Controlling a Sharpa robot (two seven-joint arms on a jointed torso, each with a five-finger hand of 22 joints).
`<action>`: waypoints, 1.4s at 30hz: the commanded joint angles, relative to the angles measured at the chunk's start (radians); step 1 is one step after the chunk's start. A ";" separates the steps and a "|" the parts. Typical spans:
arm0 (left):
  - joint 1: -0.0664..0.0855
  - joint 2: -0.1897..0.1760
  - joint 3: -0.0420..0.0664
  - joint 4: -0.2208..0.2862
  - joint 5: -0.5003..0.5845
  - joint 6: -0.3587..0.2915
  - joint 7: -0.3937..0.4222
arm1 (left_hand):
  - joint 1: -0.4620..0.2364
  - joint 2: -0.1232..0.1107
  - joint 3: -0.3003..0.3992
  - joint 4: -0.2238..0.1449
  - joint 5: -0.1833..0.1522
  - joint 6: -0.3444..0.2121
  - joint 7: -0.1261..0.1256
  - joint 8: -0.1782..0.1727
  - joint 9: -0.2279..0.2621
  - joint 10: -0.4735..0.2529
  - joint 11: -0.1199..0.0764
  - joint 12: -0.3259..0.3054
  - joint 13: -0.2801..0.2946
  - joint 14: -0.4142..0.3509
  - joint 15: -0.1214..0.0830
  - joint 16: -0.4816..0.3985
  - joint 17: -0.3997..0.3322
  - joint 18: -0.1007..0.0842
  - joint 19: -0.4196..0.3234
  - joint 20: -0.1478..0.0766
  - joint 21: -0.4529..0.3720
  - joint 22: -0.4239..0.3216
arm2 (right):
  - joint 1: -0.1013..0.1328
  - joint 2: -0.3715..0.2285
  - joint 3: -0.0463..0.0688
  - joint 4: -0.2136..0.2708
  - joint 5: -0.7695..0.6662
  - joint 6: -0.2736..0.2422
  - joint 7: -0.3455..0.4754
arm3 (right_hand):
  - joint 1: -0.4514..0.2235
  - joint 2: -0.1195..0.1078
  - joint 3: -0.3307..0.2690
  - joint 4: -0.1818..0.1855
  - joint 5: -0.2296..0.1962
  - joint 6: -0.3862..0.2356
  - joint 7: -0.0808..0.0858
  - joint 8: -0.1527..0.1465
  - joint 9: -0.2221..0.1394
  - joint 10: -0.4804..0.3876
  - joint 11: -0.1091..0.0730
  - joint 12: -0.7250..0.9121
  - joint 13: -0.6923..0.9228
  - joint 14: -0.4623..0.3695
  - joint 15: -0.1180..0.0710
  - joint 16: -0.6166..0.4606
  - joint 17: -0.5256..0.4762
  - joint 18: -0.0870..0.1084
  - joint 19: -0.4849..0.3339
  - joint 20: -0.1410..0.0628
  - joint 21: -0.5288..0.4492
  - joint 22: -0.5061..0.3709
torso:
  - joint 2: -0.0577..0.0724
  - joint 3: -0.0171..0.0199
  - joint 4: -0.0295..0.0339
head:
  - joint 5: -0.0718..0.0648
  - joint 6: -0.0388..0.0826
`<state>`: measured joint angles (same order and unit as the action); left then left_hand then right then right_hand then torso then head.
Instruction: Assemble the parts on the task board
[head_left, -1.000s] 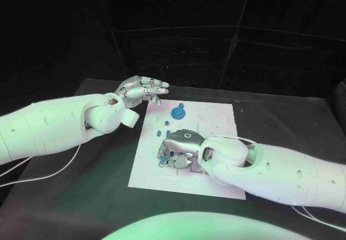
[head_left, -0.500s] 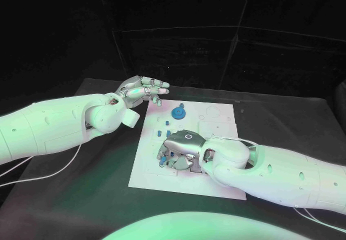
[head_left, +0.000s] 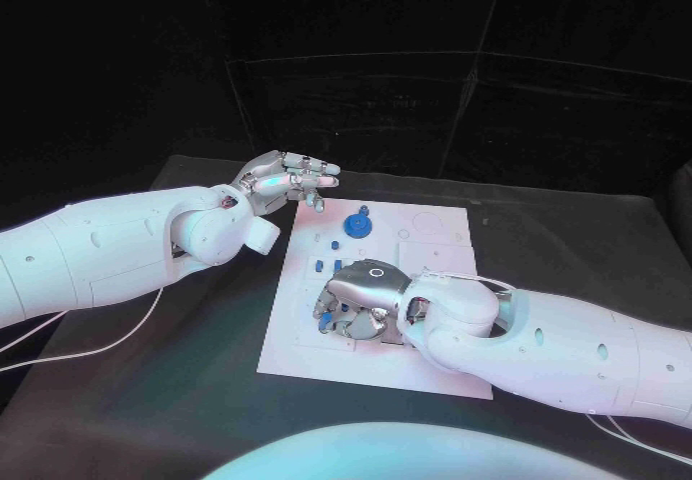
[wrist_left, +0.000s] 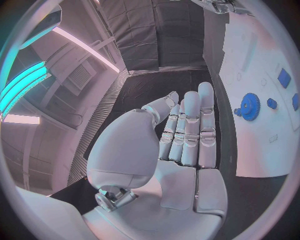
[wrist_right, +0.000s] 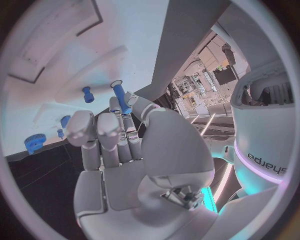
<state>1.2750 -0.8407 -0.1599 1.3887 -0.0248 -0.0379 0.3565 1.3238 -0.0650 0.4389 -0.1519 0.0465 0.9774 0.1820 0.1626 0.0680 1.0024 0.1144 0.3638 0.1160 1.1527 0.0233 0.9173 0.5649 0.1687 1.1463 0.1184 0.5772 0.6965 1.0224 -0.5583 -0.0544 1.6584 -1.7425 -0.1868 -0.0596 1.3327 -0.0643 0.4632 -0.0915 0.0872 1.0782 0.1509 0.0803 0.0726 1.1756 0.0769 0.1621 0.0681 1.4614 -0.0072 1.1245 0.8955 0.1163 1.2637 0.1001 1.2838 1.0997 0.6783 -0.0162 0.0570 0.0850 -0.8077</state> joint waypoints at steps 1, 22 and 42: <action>0.002 0.001 0.001 0.001 0.004 0.014 0.002 | 0.001 0.012 -0.006 -0.001 0.003 -0.002 0.000 0.006 0.000 -0.008 -0.002 0.007 0.001 -0.009 0.000 -0.006 -0.001 0.013 -0.005 -0.001 -0.007 -0.001 | 0.001 0.002 0.000 0.000 -0.005 0.034 -0.002 | -0.005 -0.001 0.005 0.000 0.006 0.001 0.003 -0.001 0.001 0.005 0.004 -0.005 0.001 0.005 0.004 0.002 -0.001 -0.014 -0.002 0.005 0.005 0.001 | 0.000 0.0000 -0.0002 | 0.000 -0.002; 0.002 0.001 0.001 0.001 0.004 0.016 0.000 | 0.001 0.012 -0.006 -0.001 0.003 -0.002 0.000 0.006 0.000 -0.008 -0.002 0.007 0.001 -0.009 0.000 -0.006 -0.001 0.013 -0.005 -0.001 -0.007 -0.001 | 0.001 0.014 0.000 -0.009 -0.054 0.047 -0.028 | -0.014 -0.006 0.003 0.004 0.000 -0.001 0.004 -0.004 0.000 0.005 0.005 -0.011 0.001 0.002 0.005 -0.001 -0.007 -0.012 -0.007 0.006 0.002 -0.005 | 0.000 0.0004 -0.0002 | -0.001 -0.005; 0.002 -0.001 0.001 0.003 0.004 0.023 -0.005 | 0.001 0.013 -0.007 -0.001 0.003 -0.002 0.001 0.007 0.000 -0.010 -0.002 0.008 0.001 -0.010 0.001 -0.006 -0.003 0.013 -0.006 0.000 -0.007 -0.001 | 0.000 0.017 -0.035 -0.005 -0.063 -0.027 -0.017 | -0.030 -0.049 -0.068 0.006 0.007 -0.128 0.024 -0.018 -0.007 -0.181 0.043 -0.076 -0.004 -0.027 0.037 -0.036 -0.068 0.008 -0.083 0.035 -0.065 -0.100 | -0.001 0.0004 -0.0008 | -0.002 -0.006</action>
<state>1.2752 -0.8417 -0.1599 1.3896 -0.0248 -0.0302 0.3522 1.3238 -0.0650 0.4389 -0.1519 0.0464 0.9773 0.1820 0.1626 0.0680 0.9986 0.1106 0.3699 0.1157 1.1491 0.0268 0.9173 0.5630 0.1686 1.1463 0.1184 0.5731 0.6969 1.0215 -0.5406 -0.0900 1.6502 -1.7981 -0.1694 -0.0850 1.2989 -0.1067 0.3978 -0.0851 0.0892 0.9533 0.1756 0.0628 0.0664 0.9978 0.1183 0.0885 0.0631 1.4394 0.0292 1.0902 0.8298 0.1166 1.1839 0.1354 1.2211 1.0025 0.6778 -0.0161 0.0566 0.0837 -0.8144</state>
